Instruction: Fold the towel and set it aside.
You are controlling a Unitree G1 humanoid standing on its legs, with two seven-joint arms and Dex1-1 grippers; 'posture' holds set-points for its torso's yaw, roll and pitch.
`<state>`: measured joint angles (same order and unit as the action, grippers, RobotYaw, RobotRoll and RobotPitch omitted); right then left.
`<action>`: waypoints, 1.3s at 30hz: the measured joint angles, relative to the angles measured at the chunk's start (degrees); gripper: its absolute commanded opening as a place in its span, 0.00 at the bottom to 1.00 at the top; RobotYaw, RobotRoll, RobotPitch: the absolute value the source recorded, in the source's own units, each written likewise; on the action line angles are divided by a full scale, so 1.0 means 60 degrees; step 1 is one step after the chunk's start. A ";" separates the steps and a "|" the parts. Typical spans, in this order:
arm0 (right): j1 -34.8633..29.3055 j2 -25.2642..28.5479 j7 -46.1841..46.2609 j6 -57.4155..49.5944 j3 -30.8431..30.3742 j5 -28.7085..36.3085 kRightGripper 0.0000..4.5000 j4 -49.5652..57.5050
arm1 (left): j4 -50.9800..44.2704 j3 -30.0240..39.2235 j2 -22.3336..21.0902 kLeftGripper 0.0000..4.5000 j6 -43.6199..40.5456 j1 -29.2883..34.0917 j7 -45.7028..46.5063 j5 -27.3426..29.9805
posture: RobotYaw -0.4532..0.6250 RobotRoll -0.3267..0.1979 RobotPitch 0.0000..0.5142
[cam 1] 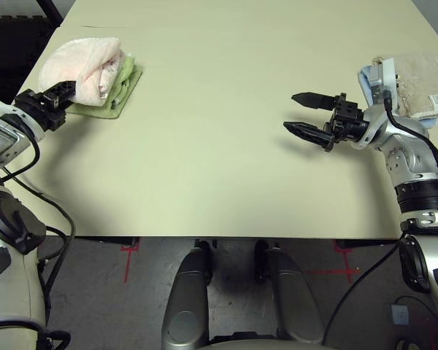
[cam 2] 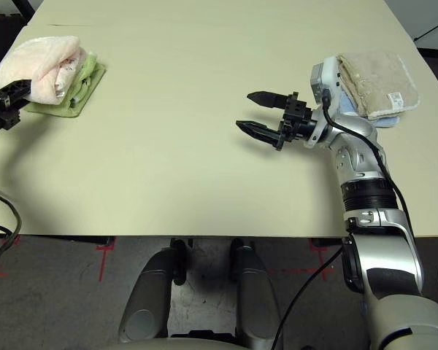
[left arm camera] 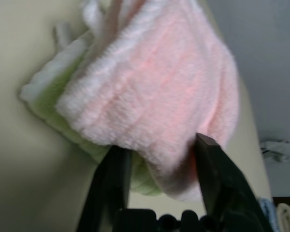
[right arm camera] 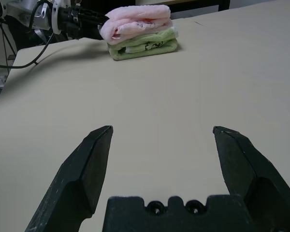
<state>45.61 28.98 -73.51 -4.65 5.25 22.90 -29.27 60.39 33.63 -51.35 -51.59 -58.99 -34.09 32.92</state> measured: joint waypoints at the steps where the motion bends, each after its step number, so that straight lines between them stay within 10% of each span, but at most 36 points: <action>1: 0.0004 -0.0006 -0.0001 0.0014 -0.0008 -0.0003 1.00 0.0002 | -0.0510 -0.0523 -0.0061 0.86 -0.0105 0.0309 -0.0219 -0.0231 | 0.39 0.62 0.51; 8: 0.0074 0.0005 0.0000 0.0221 -0.0001 -0.0062 1.00 -0.0206 | -0.4817 -0.2840 -0.1861 0.99 -0.1927 0.2388 -0.2450 -0.0444 | 0.43 0.62 0.50; 14: 0.0354 -0.0150 -0.0031 0.0485 -0.0004 -0.0157 1.00 -0.0691 | -0.5657 -0.3022 -0.2331 0.99 -0.2065 0.1966 -0.2674 -0.0480 | 0.44 0.62 0.49; 19: 0.0471 -0.0626 0.0810 0.0787 0.0160 -0.0186 1.00 -0.0824 | -0.6340 -0.2494 -0.1017 0.99 0.0835 0.1409 -0.1864 -0.0819 | 0.44 0.62 0.50; 29: 0.1491 -0.1928 0.8455 0.2316 0.1313 -0.1557 1.00 -0.2706 | -0.6854 -0.2592 0.2160 0.99 0.6272 0.2449 0.1109 -0.2676 | 0.43 0.62 0.53; 39: 0.2157 -0.1642 1.0431 0.3714 0.1497 -0.2246 1.00 -0.4956 | -0.3813 -0.2124 0.2518 0.99 0.9281 0.2327 0.3671 -0.3781 | 0.44 0.62 0.59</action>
<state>58.55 19.12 -10.93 17.64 14.24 9.43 -59.00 37.51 20.89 -36.24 4.09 -45.03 -12.06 10.24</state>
